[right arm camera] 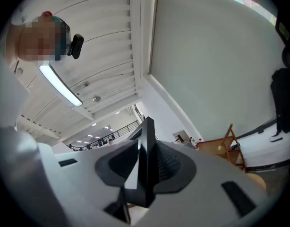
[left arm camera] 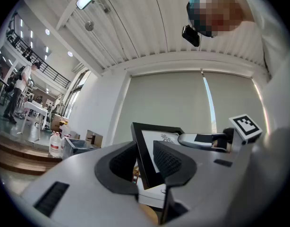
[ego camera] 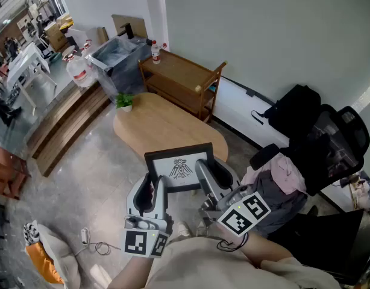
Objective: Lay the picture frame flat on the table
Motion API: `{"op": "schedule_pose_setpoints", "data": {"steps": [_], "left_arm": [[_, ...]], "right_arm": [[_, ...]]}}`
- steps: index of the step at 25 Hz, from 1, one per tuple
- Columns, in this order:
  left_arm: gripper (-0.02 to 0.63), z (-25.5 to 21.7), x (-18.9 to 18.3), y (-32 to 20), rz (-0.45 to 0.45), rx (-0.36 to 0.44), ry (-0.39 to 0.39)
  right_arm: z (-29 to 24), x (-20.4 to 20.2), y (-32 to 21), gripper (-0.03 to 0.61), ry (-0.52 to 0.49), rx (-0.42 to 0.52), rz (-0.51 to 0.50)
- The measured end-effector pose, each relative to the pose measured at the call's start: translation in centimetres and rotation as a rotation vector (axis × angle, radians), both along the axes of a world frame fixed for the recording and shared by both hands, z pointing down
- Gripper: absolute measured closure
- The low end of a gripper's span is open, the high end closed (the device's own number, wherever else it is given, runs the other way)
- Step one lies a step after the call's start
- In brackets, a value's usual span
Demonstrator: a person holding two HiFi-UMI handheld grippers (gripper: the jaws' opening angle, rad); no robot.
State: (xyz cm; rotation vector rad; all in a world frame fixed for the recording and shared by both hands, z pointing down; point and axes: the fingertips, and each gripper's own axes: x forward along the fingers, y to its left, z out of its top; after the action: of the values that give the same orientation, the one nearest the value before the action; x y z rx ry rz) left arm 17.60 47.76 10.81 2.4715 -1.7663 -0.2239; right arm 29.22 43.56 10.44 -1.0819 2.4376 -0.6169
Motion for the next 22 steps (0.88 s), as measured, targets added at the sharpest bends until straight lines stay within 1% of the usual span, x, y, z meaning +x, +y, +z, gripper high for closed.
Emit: {"op": "schedule_pose_setpoints", "data": {"steps": [7,14,22], "left_arm": [[0.505,-0.07,0.16,0.13,-0.019,-0.010,-0.001],[0.505,0.36,0.39,0.56,-0.047,-0.021,-0.009],[0.505,0.55,0.52,0.76,-0.087,-0.012,-0.004]], "right_arm": [[-0.50,0.08,0.14,0.483,0.008,0.025,-0.032],[0.34,0.22,0.09,0.482,-0.013,-0.007,-0.050],[0.36,0.17,-0.07,0.482,-0.011,0.004,-0.083]]}}
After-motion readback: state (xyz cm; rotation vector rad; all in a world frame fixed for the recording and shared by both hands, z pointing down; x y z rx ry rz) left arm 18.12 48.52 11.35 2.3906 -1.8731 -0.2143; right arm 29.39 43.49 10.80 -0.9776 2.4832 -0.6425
